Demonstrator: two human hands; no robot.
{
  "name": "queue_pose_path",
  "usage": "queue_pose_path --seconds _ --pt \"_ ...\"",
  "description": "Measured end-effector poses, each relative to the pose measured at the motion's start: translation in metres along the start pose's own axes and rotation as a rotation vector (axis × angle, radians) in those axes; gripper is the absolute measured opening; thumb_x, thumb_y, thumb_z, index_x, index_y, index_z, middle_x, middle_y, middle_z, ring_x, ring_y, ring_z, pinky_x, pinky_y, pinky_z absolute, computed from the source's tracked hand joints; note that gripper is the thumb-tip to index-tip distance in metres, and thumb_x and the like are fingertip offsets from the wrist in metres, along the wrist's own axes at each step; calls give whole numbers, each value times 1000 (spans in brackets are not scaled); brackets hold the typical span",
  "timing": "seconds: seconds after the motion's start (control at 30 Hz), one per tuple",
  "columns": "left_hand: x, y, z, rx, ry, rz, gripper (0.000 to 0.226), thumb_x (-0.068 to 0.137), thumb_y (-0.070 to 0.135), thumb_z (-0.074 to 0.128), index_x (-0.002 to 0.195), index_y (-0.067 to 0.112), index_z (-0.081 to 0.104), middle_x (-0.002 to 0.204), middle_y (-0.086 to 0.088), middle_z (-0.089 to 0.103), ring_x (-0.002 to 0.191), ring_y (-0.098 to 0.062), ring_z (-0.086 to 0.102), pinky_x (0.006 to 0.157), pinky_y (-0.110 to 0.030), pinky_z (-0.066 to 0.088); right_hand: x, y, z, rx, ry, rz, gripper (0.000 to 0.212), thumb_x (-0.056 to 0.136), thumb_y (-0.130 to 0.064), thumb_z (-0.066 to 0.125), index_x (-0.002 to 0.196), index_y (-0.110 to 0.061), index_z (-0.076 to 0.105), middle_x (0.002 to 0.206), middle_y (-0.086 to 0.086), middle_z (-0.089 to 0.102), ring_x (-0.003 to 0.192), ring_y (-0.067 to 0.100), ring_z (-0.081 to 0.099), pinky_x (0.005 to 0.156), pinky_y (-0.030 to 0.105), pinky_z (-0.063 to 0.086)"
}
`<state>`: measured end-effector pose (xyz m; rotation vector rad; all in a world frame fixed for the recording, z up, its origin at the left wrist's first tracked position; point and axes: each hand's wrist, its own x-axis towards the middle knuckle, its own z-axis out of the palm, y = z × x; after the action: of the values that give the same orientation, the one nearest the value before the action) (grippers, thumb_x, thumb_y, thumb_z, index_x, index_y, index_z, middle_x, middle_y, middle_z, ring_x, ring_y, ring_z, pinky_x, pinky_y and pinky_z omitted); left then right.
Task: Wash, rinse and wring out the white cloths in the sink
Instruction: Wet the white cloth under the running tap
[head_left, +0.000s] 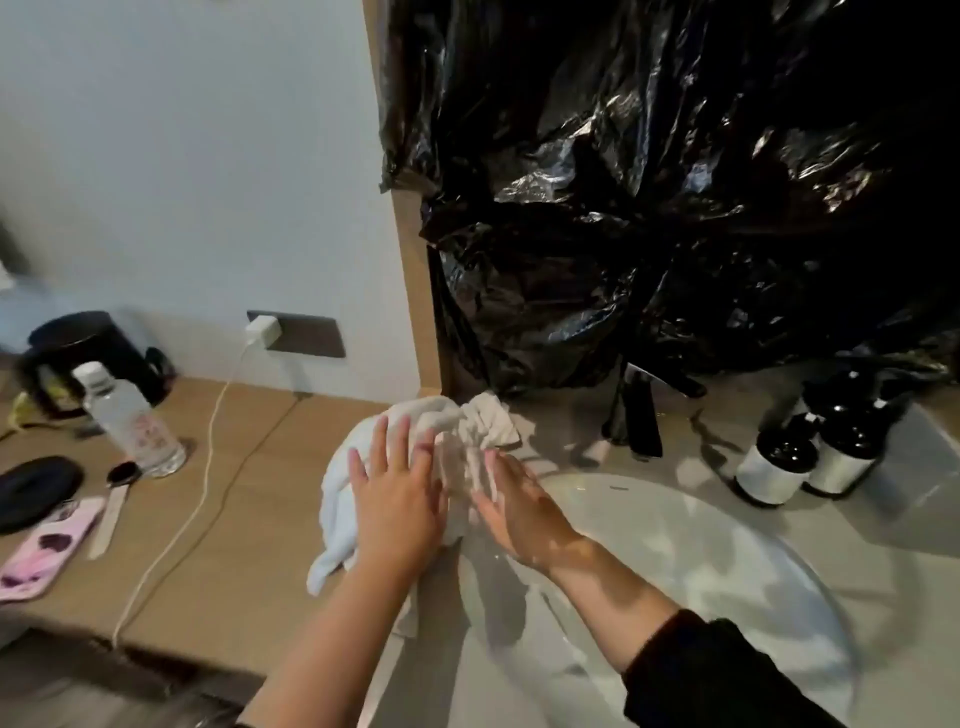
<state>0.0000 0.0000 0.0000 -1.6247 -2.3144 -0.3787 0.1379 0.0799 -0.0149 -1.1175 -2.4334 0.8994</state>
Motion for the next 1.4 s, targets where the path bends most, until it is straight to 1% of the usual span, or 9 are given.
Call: queue_pose_path --seconds 0.13,0.2,0.33,0.53,0.7,0.9,1.03,1.2,1.4 --pt "16 -42 3 -38 -113 -207 63 96 51 29 148 18 31 154 -13 30 144 -34 22 108 -59 26 43 -29 5 31 -157 87 77 96 -38 51 153 -28 2 162 -3 -2 148 17 4 120 33 9" --pt "18 -51 10 -155 -190 -214 66 92 57 25 141 15 40 142 -13 45 129 -33 42 99 -48 38 50 -31 10 86 -198 104 75 94 -40 54 152 -33 7 161 -4 3 148 20 7 120 39 13" --pt "24 -60 8 -239 -8 -99 28 87 40 44 82 14 53 83 -4 56 76 -28 52 69 -37 41 56 -30 1 291 -223 103 64 88 -29 66 141 -28 31 146 4 37 130 22 39 108 34 36" --pt "37 -58 -26 -441 48 16 11 88 21 66 87 10 69 92 -2 67 85 -19 57 72 -32 48 53 -30 -32 291 -282 2 102 81 -31 75 154 -25 4 152 0 27 142 16 24 113 26 26" --pt "59 -36 -71 -807 67 -114 12 91 8 61 93 11 73 87 1 71 78 -9 62 70 -12 45 52 -50 -49 643 -272 3 70 85 -21 72 143 -33 34 131 0 47 117 14 51 95 25 49" --pt "77 5 -102 -1092 57 -132 5 86 14 70 86 18 71 87 4 69 72 6 59 71 -12 45 42 -66 -75 1013 -62 58 20 93 -13 58 113 -9 58 92 6 67 83 18 64 64 25 53" --pt "76 8 -90 -1112 -114 13 64 70 30 84 126 32 52 120 7 58 110 -5 54 89 -6 39 24 -60 -108 1277 69 120 16 94 -5 50 102 -9 63 87 10 72 81 21 69 75 34 56" --pt "63 31 -52 -762 -464 256 116 53 64 79 145 53 10 139 12 47 129 -14 45 106 -40 40 -11 -33 -152 1436 205 295 14 96 -12 51 101 -5 63 97 14 67 88 22 68 73 34 56" --pt "65 82 -39 -772 -480 211 37 79 35 77 108 17 63 88 7 59 83 -12 56 64 -10 40 -57 21 -183 1531 241 294 34 92 -23 52 118 -1 57 111 16 59 120 31 51 113 45 31"
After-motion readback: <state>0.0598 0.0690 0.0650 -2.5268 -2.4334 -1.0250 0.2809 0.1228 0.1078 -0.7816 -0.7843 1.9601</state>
